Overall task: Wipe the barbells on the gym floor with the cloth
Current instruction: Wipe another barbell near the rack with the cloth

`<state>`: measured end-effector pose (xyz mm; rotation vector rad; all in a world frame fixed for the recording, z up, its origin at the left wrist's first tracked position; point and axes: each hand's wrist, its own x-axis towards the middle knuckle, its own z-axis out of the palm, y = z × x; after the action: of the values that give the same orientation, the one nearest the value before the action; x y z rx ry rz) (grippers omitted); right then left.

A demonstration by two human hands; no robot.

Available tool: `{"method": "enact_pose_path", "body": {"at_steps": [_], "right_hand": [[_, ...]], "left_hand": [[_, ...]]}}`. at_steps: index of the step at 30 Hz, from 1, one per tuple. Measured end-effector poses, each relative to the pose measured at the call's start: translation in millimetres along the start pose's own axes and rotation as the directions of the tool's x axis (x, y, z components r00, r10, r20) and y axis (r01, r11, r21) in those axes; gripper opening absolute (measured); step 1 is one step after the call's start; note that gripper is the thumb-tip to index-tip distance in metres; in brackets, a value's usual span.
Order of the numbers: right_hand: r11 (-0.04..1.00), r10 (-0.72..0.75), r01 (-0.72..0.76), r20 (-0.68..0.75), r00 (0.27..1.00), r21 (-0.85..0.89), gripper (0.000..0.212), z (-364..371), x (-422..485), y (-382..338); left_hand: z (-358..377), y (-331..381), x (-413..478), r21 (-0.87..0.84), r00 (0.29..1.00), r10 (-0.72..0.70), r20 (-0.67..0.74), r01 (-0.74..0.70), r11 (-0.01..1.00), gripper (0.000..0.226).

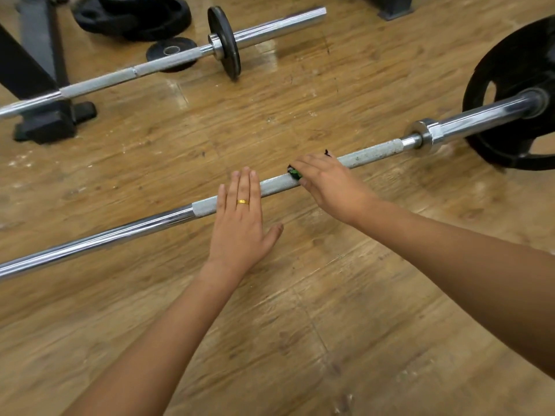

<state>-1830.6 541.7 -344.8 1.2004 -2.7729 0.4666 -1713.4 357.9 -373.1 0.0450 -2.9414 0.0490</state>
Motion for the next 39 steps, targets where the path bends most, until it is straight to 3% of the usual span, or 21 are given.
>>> {"method": "enact_pose_path", "body": {"at_steps": [3,9,12,15,20,26,31,35,39], "right_hand": [[0.998,0.055,-0.057,-0.110,0.992,-0.017,0.033,8.1,4.4,-9.0],[0.989,-0.133,0.124,-0.110,0.985,-0.083,0.038,17.2,10.0,-17.9],[0.997,-0.038,0.029,-0.131,0.991,-0.068,0.038,12.7,10.4,4.6],[0.995,-0.012,0.000,-0.114,0.993,-0.103,0.041,13.7,12.1,-0.2],[0.992,-0.095,0.088,-0.073,0.993,-0.087,0.043,13.2,11.4,-6.5],[0.996,0.070,-0.075,-0.098,0.993,-0.045,0.032,2.9,22.7,10.3],[0.999,-0.044,0.043,-0.046,0.998,-0.020,0.038,4.9,22.7,-5.5],[0.995,0.086,-0.086,-0.018,0.996,-0.053,0.035,-11.5,20.3,18.4],[0.990,-0.040,0.044,0.027,0.999,-0.131,0.036,-1.9,11.3,-6.6]], "left_hand": [[1.0,0.3,6.1,-0.011,1.000,-0.016,0.003,0.016,1.000,0.108],[-0.6,-7.2,11.4,0.022,1.000,0.003,0.028,-0.003,1.000,0.111],[-1.8,-8.1,14.4,0.036,0.999,0.004,0.047,-0.006,0.999,0.113],[-1.7,-9.1,16.7,0.061,0.998,0.005,0.061,-0.009,0.998,0.114],[-0.4,-11.5,21.4,0.055,0.998,0.007,0.062,-0.010,0.998,0.116],[-0.8,-9.2,26.9,0.013,0.998,-0.034,0.054,0.034,0.999,0.113],[-1.0,-6.8,26.6,-0.041,0.998,-0.053,0.044,0.055,0.998,0.110],[-3.2,-6.3,20.8,-0.081,0.998,-0.056,0.034,0.058,0.995,0.106],[-7.0,-3.8,12.0,-0.086,0.997,-0.038,0.061,0.043,0.995,0.107]]}}
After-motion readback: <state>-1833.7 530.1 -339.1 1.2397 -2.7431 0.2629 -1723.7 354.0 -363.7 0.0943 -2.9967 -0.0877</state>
